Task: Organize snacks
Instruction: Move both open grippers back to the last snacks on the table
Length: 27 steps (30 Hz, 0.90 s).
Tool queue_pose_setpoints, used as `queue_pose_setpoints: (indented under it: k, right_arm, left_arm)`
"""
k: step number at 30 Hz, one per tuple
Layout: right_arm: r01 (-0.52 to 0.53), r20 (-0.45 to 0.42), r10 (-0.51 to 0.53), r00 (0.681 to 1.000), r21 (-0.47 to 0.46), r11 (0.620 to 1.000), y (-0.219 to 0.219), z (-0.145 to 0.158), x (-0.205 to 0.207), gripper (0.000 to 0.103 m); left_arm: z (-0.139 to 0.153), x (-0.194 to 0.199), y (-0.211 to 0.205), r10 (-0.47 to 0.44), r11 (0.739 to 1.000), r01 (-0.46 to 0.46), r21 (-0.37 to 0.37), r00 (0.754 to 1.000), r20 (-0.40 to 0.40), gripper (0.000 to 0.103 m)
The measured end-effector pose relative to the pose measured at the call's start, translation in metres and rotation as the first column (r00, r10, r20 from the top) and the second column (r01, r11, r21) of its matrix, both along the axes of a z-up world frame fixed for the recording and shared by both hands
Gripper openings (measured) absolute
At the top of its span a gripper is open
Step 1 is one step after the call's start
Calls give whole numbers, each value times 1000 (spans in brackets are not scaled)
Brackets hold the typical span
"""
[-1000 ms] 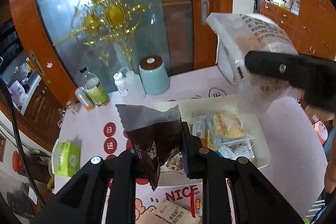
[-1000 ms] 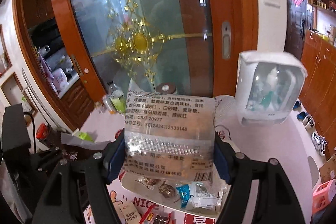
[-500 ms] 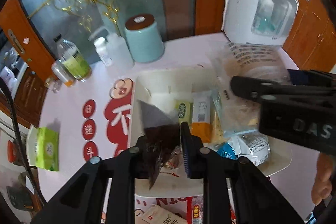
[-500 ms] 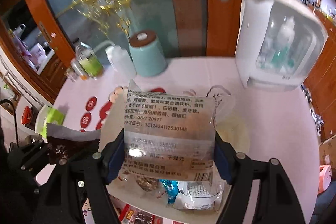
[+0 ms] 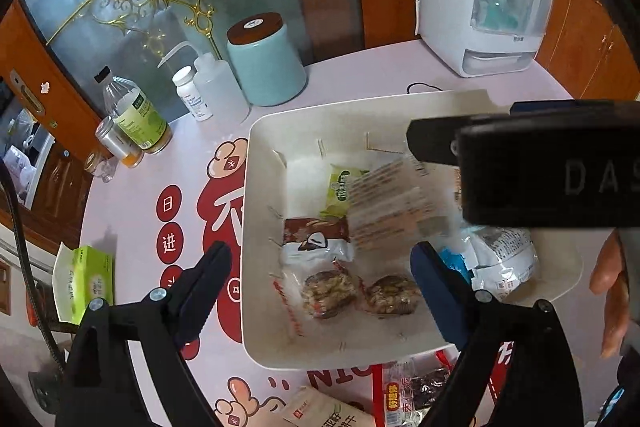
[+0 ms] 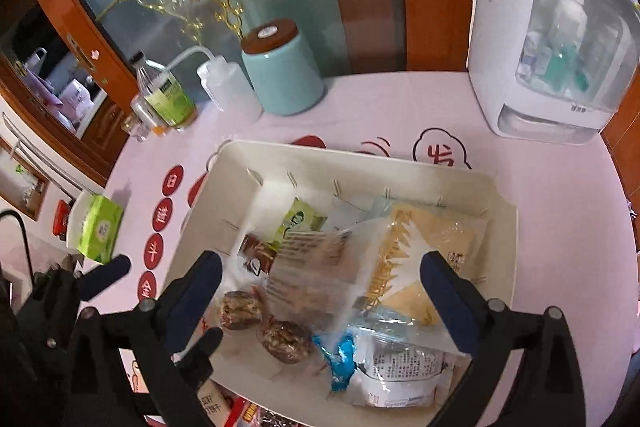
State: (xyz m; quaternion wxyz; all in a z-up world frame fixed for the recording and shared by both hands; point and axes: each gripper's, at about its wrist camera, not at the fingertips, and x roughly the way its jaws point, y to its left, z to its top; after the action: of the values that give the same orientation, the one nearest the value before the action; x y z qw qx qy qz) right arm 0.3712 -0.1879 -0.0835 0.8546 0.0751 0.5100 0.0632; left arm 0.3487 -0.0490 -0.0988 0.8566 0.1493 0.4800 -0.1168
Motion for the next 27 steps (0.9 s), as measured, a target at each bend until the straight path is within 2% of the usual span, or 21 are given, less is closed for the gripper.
queue_pose_setpoints:
  k: [11, 27]
  right_arm:
    - [1, 32, -2, 999, 16, 1000, 3, 23, -23, 100]
    - [15, 87, -14, 996, -6, 1000, 7, 59, -89, 100]
  left_arm:
    - [30, -29, 4, -19, 1000, 20, -8, 999, 47, 90]
    - [72, -93, 30, -57, 998, 59, -18, 993, 106, 90]
